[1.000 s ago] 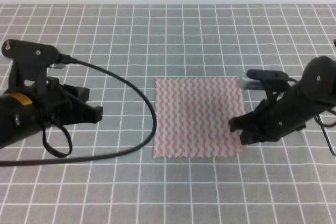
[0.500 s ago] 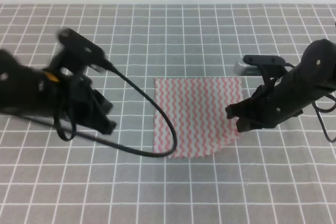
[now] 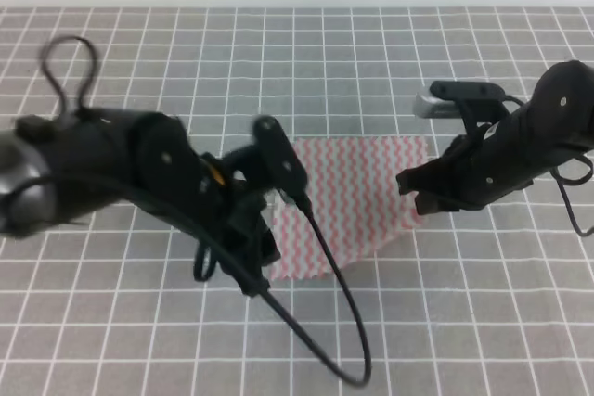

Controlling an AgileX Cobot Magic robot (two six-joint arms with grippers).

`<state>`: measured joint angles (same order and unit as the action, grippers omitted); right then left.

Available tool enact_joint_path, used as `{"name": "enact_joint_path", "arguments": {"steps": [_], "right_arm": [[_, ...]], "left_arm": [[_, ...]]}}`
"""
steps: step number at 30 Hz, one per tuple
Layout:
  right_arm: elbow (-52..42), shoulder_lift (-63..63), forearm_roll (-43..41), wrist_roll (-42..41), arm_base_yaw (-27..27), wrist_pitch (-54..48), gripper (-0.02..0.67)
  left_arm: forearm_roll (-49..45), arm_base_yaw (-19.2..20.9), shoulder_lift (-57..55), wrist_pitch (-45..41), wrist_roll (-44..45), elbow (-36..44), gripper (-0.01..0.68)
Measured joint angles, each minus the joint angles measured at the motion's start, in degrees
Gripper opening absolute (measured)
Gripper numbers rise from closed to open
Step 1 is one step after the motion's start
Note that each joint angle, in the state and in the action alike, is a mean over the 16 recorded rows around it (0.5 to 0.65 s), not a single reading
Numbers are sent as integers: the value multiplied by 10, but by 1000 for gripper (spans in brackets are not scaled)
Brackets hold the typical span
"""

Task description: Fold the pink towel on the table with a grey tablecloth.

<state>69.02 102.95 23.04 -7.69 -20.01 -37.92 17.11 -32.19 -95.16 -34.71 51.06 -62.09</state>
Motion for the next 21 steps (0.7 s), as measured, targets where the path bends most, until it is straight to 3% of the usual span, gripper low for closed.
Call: {"name": "enact_joint_path", "arguments": {"steps": [8,21], "right_arm": [[8,1,-1,0,0,12,-16],[16,1,-8,0,0,35,-16]], "left_arm": [[-44,-35,-38,44,11,-1,303],[-48,-49,-55,61,23,-1,363]]}}
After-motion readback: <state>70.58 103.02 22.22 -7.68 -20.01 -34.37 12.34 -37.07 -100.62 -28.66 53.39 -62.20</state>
